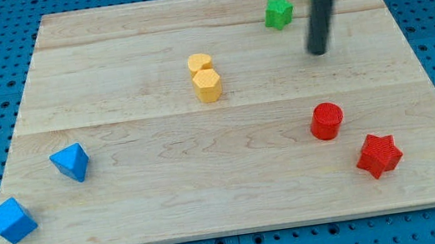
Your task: Slide both the green blocks vertically to each other
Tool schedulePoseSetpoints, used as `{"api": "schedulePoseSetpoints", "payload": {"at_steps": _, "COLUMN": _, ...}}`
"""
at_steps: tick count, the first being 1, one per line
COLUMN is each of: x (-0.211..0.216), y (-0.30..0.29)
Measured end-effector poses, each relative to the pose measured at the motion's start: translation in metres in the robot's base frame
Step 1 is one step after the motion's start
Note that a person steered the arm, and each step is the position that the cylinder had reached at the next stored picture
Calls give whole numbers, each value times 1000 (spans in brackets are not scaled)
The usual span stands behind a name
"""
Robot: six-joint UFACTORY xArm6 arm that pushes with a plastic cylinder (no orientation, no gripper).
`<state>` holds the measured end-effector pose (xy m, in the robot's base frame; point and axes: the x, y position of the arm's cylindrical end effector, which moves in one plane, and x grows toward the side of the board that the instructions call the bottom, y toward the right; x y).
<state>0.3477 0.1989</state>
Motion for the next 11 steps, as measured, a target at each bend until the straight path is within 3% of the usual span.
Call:
{"api": "schedulePoseSetpoints", "payload": {"at_steps": 1, "x": -55, "y": 103}}
{"api": "schedulePoseSetpoints", "payload": {"at_steps": 2, "x": -133, "y": 104}}
{"api": "schedulePoseSetpoints", "payload": {"at_steps": 3, "x": -156, "y": 80}}
{"api": "schedulePoseSetpoints", "payload": {"at_steps": 5, "x": -123, "y": -63}}
{"api": "schedulePoseSetpoints", "payload": {"at_steps": 6, "x": -88, "y": -90}}
{"api": "schedulePoseSetpoints", "payload": {"at_steps": 10, "x": -59, "y": -122}}
{"api": "schedulePoseSetpoints", "payload": {"at_steps": 11, "x": -27, "y": -128}}
